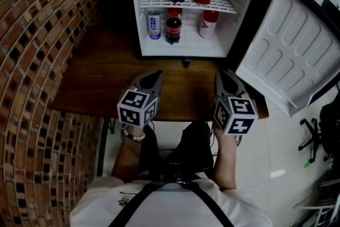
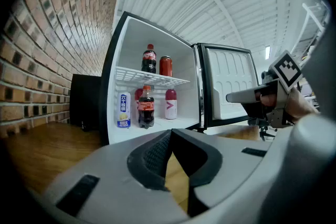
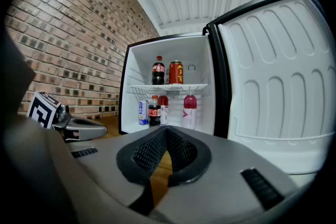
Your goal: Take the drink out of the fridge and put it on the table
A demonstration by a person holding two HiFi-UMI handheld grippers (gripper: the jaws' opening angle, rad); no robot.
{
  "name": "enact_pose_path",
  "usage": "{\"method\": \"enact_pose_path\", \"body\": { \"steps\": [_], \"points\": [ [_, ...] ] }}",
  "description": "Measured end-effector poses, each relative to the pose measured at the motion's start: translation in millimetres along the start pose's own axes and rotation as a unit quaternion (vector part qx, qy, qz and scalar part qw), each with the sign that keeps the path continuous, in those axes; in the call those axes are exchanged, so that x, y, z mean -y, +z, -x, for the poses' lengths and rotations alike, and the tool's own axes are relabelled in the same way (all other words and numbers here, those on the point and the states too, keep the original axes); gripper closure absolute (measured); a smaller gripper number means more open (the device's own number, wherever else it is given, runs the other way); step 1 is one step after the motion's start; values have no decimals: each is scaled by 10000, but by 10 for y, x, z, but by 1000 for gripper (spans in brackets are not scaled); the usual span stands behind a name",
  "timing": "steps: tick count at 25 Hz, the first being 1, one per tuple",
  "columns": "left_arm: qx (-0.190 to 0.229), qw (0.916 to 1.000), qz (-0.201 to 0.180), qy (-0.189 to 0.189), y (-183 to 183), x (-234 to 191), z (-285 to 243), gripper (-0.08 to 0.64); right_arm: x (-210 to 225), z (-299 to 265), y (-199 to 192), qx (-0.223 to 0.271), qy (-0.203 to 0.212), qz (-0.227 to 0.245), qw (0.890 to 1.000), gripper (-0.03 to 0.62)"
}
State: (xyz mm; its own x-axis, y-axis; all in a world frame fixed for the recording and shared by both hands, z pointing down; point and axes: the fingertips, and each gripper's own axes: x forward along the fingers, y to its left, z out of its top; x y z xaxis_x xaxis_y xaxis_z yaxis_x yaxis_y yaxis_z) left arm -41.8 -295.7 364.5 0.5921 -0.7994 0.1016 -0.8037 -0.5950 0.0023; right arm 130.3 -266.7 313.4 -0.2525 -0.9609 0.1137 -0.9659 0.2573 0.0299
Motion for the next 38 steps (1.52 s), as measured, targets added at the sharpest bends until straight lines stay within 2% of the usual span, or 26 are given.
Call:
{"method": "enact_pose_path", "body": {
  "steps": [19, 22, 28, 32, 38],
  "points": [
    [106, 9997, -116, 173, 112, -80, 14, 561, -11, 36, 2, -10, 22, -23, 10000, 603],
    [289, 9990, -280, 186, 324, -120, -24, 561, -14, 47, -2, -17, 22, -29, 10000, 603],
    [973, 9928, -647, 276, 1222, -273, -187, 560, 26, 65, 41, 27, 10, -56, 10000, 603],
    [1159, 9902, -757, 202, 1688, -331, -349, 455, 75, 78, 63, 62, -24, -81, 9999, 603],
    [1116, 9912, -703, 127, 2148, -422, -761, 257, 130, 95, 57, 72, -52, -127, 9999, 603]
  ]
}}
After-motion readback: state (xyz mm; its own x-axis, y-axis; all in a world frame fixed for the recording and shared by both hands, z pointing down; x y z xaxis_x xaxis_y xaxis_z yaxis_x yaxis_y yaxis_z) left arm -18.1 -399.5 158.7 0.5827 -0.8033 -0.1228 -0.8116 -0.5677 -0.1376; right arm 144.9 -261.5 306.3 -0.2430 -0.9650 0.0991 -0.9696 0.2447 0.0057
